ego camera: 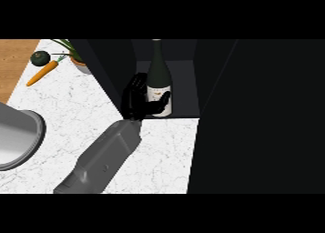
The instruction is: Pick up the wine, place it into the cabinet and close the cabinet
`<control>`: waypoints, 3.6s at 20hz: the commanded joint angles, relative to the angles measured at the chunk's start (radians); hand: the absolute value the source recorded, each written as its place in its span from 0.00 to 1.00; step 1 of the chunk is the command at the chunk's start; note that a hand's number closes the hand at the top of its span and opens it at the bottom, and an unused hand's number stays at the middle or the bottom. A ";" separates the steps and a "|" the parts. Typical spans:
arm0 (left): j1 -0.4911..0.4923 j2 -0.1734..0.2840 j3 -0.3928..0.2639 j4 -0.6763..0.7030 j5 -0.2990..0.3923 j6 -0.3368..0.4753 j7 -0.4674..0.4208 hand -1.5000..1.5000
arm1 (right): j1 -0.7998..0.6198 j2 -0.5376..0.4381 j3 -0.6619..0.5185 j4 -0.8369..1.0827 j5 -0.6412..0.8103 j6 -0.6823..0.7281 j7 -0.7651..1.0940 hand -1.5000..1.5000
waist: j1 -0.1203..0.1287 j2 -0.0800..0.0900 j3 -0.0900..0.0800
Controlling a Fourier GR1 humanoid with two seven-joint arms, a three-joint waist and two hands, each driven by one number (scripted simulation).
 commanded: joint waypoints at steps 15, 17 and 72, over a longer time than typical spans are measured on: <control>-0.311 0.001 0.040 0.246 0.073 0.069 0.149 1.00 | -0.029 0.011 -0.005 0.105 0.014 0.025 -0.104 0.00 | -0.041 0.013 0.001; -0.298 0.001 0.044 0.275 0.068 0.015 0.132 1.00 | -0.142 0.023 0.037 0.093 0.042 -0.038 0.008 0.00 | -0.034 0.014 0.000; -0.288 0.001 -0.331 0.152 0.377 0.254 -0.094 0.00 | -0.073 0.016 0.042 0.103 -0.029 0.024 -0.055 0.00 | -0.088 0.024 0.001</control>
